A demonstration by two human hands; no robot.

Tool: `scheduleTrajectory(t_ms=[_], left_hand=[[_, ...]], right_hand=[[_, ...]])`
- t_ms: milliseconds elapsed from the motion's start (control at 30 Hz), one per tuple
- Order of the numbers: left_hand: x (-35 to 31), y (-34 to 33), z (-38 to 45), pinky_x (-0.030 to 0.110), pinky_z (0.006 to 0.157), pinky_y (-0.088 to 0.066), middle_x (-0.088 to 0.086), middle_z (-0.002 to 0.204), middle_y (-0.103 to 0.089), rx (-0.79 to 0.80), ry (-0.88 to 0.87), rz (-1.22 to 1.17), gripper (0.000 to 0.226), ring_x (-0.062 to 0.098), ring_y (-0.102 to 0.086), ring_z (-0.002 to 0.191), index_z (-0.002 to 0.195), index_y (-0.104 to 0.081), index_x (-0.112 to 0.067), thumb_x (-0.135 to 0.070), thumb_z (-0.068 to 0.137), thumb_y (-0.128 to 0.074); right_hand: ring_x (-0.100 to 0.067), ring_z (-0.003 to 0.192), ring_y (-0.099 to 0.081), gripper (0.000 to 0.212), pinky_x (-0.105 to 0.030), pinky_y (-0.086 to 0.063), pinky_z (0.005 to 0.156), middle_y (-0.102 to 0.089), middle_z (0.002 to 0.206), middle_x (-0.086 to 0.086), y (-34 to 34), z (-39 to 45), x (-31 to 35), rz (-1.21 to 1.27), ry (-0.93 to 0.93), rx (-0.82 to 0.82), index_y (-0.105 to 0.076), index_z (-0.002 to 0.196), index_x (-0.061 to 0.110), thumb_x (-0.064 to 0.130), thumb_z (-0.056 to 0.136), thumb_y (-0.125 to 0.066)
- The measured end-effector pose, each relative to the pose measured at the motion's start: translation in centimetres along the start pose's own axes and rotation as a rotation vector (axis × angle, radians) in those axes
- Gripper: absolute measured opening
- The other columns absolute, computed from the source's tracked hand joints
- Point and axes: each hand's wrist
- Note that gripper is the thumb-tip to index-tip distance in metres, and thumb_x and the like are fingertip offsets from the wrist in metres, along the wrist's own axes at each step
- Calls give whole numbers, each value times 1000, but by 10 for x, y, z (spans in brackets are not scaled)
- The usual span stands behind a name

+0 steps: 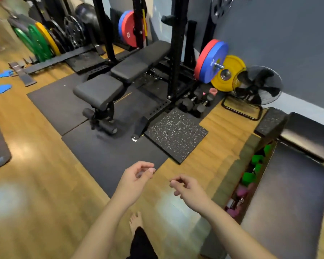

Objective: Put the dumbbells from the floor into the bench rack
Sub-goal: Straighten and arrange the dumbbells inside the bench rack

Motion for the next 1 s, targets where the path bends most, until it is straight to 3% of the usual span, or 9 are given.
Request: scheduleTrajectory(t_ms=[133, 400, 567, 767, 1000], left_hand=[[-14, 17, 62, 20, 77, -53, 0, 92, -75, 118, 15, 18, 12, 21, -69, 89, 97, -69, -20, -13, 93, -61], [-37, 15, 175, 40, 89, -54, 2, 93, -75, 387, -63, 104, 14, 20, -71, 87, 97, -70, -23, -13, 93, -62], [-60, -24, 224, 40, 89, -55, 0, 93, -75, 603, -128, 169, 14, 17, -71, 84, 95, -69, -25, -13, 93, -61], [-93, -86, 280, 37, 85, -56, -3, 93, -74, 761, -201, 256, 11, 10, -70, 84, 97, -68, -26, -18, 93, -61], [-128, -153, 364, 40, 88, -55, -1, 93, -74, 847, -218, 353, 14, 13, -69, 87, 95, -69, -32, -20, 93, -62]], right_hand=[[-8, 66, -62, 11, -24, -44, 63, -68, 103, -9, -2, 39, 31, 93, -46, -119, -64, 90, 20, 25, 95, -57], [-10, 70, -62, 14, -14, -43, 61, -67, 105, -12, -2, 86, 58, 249, -117, -355, -66, 99, 13, 23, 96, -56], [-8, 70, -64, 10, -18, -44, 64, -68, 103, -6, 15, 91, 46, 312, -210, -500, -66, 95, 25, 27, 95, -57], [-8, 69, -66, 13, -21, -46, 65, -69, 99, -4, 63, 123, 38, 366, -274, -663, -67, 97, 18, 26, 95, -57], [-9, 73, -65, 15, -19, -46, 66, -69, 102, -4, 157, 210, 52, 368, -239, -684, -65, 99, 21, 31, 96, -55]])
Point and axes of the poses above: each hand's wrist, its own z-axis towards the middle knuckle, its own y-axis out of the back of the hand, x = y × z
